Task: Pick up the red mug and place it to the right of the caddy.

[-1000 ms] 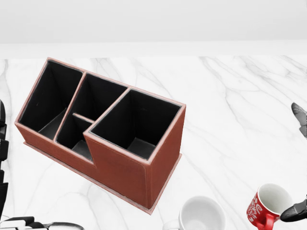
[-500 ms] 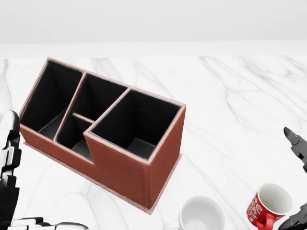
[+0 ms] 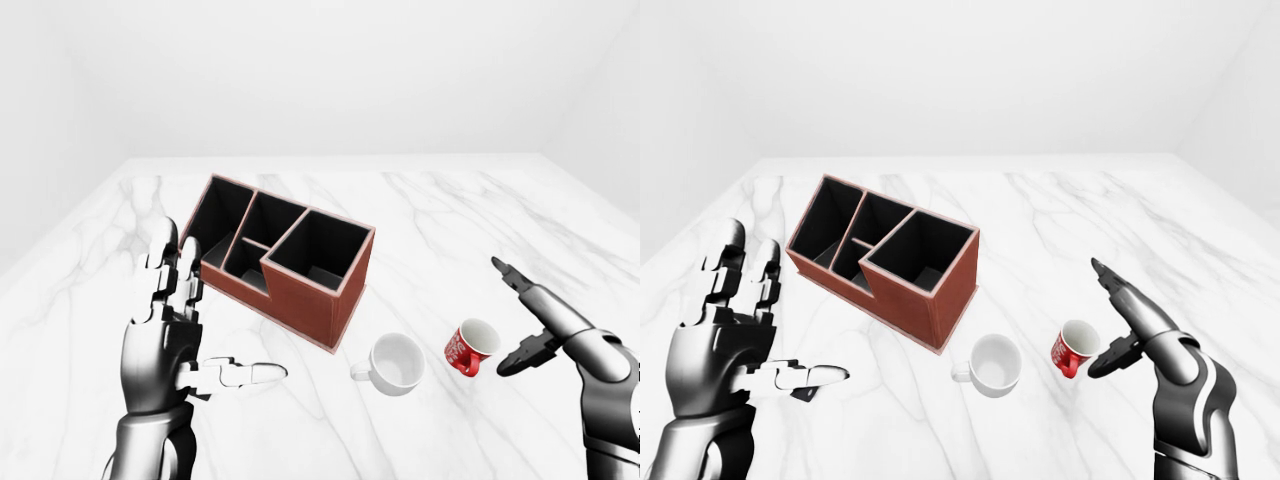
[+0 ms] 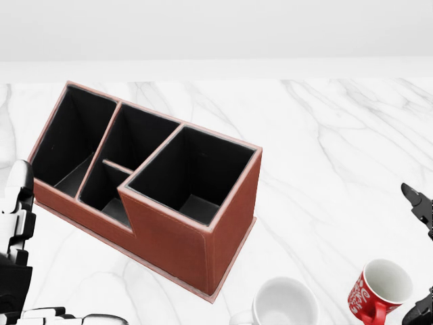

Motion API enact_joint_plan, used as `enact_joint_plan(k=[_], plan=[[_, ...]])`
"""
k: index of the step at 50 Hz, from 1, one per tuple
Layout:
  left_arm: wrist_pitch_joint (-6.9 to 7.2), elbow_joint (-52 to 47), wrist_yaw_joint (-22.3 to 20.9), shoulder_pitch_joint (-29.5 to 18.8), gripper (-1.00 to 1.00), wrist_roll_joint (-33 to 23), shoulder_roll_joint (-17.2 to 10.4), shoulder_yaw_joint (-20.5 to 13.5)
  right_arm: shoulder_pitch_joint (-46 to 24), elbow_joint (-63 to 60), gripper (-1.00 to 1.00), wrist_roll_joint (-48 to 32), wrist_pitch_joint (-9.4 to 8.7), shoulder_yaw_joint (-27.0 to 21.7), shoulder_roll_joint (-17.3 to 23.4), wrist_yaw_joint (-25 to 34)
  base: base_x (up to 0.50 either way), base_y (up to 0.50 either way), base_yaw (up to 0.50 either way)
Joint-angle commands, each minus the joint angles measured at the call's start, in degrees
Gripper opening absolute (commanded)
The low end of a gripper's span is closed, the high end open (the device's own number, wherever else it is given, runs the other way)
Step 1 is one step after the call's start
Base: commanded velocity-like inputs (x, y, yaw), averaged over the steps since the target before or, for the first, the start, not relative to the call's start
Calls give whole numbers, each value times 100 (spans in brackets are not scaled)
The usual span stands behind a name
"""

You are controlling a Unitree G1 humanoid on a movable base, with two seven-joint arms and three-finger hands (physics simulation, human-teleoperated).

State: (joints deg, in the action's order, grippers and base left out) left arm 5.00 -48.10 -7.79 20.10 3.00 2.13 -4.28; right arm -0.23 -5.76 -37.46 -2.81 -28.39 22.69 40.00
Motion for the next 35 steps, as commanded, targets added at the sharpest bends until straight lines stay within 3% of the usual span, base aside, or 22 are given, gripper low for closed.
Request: enact_joint_plan(k=[1, 5, 9, 12, 16, 17, 20, 23, 29, 35], plan=[[0, 37, -3, -11, 100, 13, -3, -16, -153, 348, 100, -67, 257, 144, 153, 0, 0, 0, 0], [0, 47, -9, -23, 100, 23, 3, -36, -235, 539, 100, -161, 371, 169, 277, 0, 0, 0, 0], [0, 71, -4, -23, 100, 3, 2, -19, -197, 445, 100, -242, 350, 169, 237, 0, 0, 0, 0], [0, 36, -6, -17, 100, 14, 0, -26, -168, 578, 100, -353, 478, 194, 247, 0, 0, 0, 0], [0, 48, -6, -14, 100, 7, 5, -12, -96, 415, 100, -432, 450, 136, 253, 0, 0, 0, 0], [0, 41, -3, -17, 100, 6, 2, -7, -78, 414, 100, -460, 533, 126, 267, 0, 0, 0, 0], [0, 52, 1, -8, 100, -9, -3, 14, -103, 394, 100, -486, 530, 95, 243, 0, 0, 0, 0], [0, 84, 0, -28, 100, -7, -11, -3, -46, 497, 100, -560, 664, 132, 223, 0, 0, 0, 0], [0, -37, -28, 9, 100, 30, 1, -36, -31, 551, 100, -743, 766, 216, 185, 0, 0, 0, 0], [0, -21, -23, -11, 100, 7, 8, -39, -76, 523, 100, -863, 761, 264, 153, 0, 0, 0, 0]])
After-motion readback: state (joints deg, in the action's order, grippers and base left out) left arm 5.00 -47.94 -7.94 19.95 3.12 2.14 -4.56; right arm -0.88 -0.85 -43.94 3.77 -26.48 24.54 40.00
